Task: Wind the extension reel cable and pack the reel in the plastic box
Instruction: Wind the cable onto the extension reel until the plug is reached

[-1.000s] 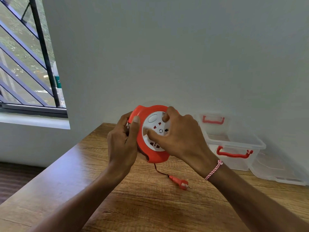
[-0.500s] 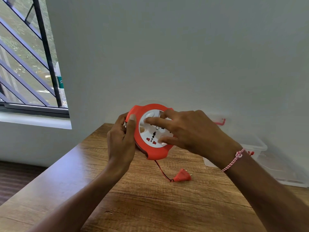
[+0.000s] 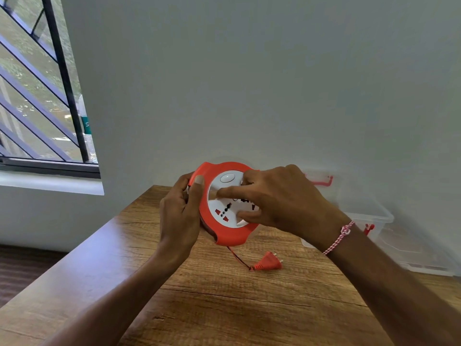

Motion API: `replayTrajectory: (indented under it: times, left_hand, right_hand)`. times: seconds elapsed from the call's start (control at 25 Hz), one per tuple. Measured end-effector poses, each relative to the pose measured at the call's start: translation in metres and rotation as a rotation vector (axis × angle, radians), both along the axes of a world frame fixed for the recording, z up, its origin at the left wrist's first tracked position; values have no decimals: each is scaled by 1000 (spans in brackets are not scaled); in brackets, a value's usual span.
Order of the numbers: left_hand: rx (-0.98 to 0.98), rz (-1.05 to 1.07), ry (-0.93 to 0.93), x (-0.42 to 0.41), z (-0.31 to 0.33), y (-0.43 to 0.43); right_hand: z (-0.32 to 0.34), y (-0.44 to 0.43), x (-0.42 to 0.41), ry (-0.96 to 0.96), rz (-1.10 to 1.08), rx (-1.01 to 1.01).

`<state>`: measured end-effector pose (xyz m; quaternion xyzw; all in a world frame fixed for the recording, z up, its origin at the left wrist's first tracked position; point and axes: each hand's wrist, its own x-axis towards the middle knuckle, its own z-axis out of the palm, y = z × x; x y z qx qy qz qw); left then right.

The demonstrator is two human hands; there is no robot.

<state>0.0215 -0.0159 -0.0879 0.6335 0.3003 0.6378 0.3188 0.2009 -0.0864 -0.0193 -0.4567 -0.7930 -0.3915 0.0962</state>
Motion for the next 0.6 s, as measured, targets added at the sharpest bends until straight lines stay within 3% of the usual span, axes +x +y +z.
replayTrajectory:
  times: [0.28,0.6]
  left_hand:
    - [33,6,-7,1,-3,0]
    - [4,25,1,0,-3,4]
  right_hand:
    - [-15,4,-12,384,-11,73]
    - [-12,1,-12,378,-50,-46]
